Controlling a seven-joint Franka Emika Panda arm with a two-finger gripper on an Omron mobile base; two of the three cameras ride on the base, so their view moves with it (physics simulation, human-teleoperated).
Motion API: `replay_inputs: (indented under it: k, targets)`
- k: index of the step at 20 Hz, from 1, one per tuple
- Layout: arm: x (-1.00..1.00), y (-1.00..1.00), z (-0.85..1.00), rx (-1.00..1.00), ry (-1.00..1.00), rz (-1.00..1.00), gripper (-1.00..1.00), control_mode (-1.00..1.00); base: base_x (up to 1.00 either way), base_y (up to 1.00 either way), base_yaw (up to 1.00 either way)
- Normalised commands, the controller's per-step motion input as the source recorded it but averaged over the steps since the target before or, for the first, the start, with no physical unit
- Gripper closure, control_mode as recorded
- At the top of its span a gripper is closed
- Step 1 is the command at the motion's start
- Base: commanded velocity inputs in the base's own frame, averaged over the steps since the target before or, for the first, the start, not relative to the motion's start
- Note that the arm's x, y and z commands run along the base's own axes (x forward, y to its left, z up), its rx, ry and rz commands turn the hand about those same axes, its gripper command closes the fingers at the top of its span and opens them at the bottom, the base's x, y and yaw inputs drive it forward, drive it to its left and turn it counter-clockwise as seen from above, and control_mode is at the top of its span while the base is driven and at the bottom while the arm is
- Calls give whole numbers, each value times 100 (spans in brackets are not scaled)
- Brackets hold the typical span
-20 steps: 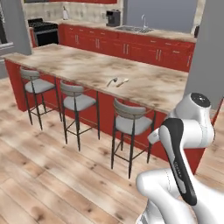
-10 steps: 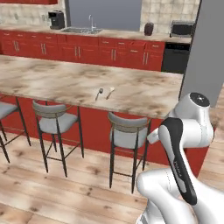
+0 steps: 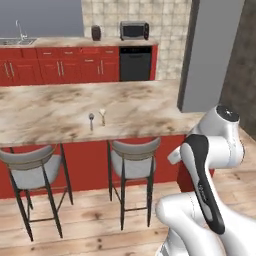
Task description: Pick up the metallic utensils from the counter and place them in the open drawer. Make sure not to pick up any wooden utensils.
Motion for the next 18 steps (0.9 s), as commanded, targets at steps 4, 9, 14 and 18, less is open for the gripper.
replay_inputs:
  k: [4, 9, 14, 18]
  targets:
    - [0, 0, 0, 0, 0, 0, -100, 100, 72, 100, -52]
    - [0, 0, 0, 0, 0, 0, -100, 100, 49, 100, -36]
    - [0, 0, 0, 0, 0, 0, -100, 100, 79, 69, -13]
    - [0, 0, 0, 0, 0, 0, -100, 100, 54, 2, 0]
